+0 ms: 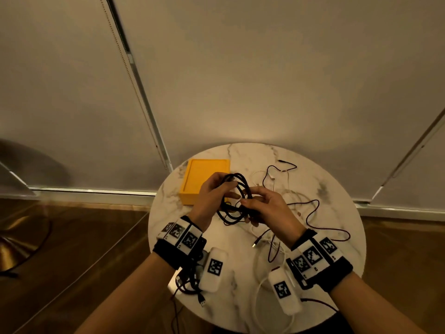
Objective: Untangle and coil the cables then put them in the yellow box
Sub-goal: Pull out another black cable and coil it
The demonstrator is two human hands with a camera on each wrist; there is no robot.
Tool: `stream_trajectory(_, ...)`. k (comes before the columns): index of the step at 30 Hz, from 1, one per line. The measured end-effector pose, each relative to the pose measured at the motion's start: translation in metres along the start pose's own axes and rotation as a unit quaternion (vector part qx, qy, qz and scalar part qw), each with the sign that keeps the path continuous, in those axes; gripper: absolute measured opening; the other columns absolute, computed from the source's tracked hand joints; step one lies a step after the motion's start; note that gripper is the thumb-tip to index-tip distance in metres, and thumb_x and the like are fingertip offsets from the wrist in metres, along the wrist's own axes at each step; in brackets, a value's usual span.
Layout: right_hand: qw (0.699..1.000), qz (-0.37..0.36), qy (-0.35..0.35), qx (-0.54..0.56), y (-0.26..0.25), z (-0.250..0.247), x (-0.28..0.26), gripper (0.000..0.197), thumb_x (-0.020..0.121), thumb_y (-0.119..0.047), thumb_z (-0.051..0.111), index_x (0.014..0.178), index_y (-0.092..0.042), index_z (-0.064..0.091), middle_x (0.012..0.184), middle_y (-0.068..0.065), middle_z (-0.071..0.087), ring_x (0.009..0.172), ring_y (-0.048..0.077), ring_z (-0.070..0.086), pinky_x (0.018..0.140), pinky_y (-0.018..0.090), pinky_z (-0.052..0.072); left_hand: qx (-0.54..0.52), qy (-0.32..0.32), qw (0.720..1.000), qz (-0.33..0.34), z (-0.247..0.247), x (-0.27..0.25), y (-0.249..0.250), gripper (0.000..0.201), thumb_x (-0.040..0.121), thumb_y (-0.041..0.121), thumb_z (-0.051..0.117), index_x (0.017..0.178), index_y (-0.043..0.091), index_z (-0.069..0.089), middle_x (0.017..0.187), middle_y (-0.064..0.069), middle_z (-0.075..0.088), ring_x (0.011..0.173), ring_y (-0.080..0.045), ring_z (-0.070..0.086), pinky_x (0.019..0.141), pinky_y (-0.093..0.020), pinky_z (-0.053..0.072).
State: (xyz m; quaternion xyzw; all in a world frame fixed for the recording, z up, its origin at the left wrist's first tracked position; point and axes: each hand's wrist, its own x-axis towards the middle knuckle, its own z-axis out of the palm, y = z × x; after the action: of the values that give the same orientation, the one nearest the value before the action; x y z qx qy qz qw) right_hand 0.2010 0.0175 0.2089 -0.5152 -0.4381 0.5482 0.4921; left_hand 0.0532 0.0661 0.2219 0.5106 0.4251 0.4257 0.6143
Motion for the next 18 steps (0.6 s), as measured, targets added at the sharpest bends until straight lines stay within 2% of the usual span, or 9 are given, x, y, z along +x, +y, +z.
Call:
stream_trajectory(1,1.0,0.01,-0.003,0.01,0.003,0.0,-0.001,0.018,0.088,-0.005,0.064,0.105,-0.001,0.062,0.071,0.011,0.065,0.053,0.027,0.053,0.047,0.03,0.038,0.019,-0.016,1.0,0.004,-0.005,-0.002,-0.001,0.014,0.093,0.018,0.061,0.106,0.012,0.059,0.093,-0.005,0.065,0.071,-0.02,0.066,0.058,-0.034,0.054)
stream_trajectory(4,1.0,0.014,-0.023,0.002,0.01,0.001,-0.006,0.018,0.085,-0.007,0.068,0.102,-0.002,0.065,0.071,0.013,0.062,0.053,0.021,0.051,0.051,0.032,0.039,0.062,-0.045,0.997,0.027,-0.015,-0.006,0.0,0.028,0.095,0.023,0.056,0.119,0.01,0.059,0.091,-0.005,0.066,0.065,-0.024,0.064,0.054,-0.03,0.053)
stream_trajectory(7,1.0,-0.002,-0.02,-0.008,0.015,0.007,-0.009,0.034,0.08,-0.009,0.074,0.111,-0.008,0.063,0.085,0.016,0.064,0.064,0.02,0.058,0.052,0.027,0.046,0.083,-0.011,0.994,0.067,-0.02,-0.006,-0.006,0.026,0.1,0.016,0.047,0.109,-0.004,0.061,0.088,-0.004,0.066,0.065,-0.022,0.064,0.056,-0.026,0.054)
stream_trajectory(9,1.0,-0.014,-0.002,-0.017,0.018,0.01,-0.01,0.046,0.076,-0.005,0.077,0.119,-0.012,0.06,0.098,0.013,0.067,0.069,0.013,0.065,0.054,0.021,0.049,0.079,0.017,0.993,0.083,-0.021,-0.005,-0.012,0.023,0.101,0.012,0.044,0.104,-0.006,0.058,0.084,-0.004,0.065,0.056,-0.022,0.063,0.054,-0.03,0.052)
stream_trajectory(11,0.999,-0.039,0.002,-0.016,0.022,0.012,-0.011,0.053,0.074,-0.001,0.077,0.123,-0.011,0.059,0.103,0.01,0.068,0.07,0.008,0.065,0.054,0.02,0.049,0.073,0.039,0.992,0.094,-0.021,-0.006,-0.016,0.019,0.102,0.009,0.041,0.101,-0.004,0.056,0.084,-0.006,0.063,0.052,-0.017,0.063,0.051,-0.028,0.051)
stream_trajectory(13,0.998,-0.056,0.002,-0.015,0.025,0.011,-0.012,0.057,0.072,0.001,0.078,0.125,-0.01,0.058,0.108,0.008,0.067,0.072,0.012,0.065,0.055,0.021,0.049,0.067,0.057,0.99,0.112,-0.021,-0.009,-0.018,0.019,0.102,0.006,0.04,0.102,-0.004,0.056,0.087,-0.007,0.063,0.055,-0.013,0.065,0.051,-0.024,0.053)
stream_trajectory(15,0.998,-0.062,0.015,-0.008,0.026,0.01,-0.013,0.058,0.071,0.005,0.077,0.124,-0.009,0.058,0.106,0.007,0.066,0.072,0.018,0.065,0.056,0.022,0.051,0.047,0.06,0.99,0.121,-0.022,-0.013,-0.021,0.023,0.102,0.005,0.038,0.11,-0.004,0.058,0.095,-0.011,0.064,0.061,-0.013,0.067,0.053,-0.024,0.054)
stream_trajectory(18,0.996,-0.077,0.042,0.028,0.027,0.01,-0.013,0.046,0.074,0.009,0.073,0.116,-0.006,0.061,0.098,0.006,0.065,0.07,0.021,0.063,0.057,0.023,0.051,0.014,0.036,0.994,0.105,-0.027,-0.017,-0.025,0.029,0.103,0.008,0.037,0.118,0.0,0.06,0.104,-0.017,0.066,0.073,-0.018,0.069,0.057,-0.028,0.058)
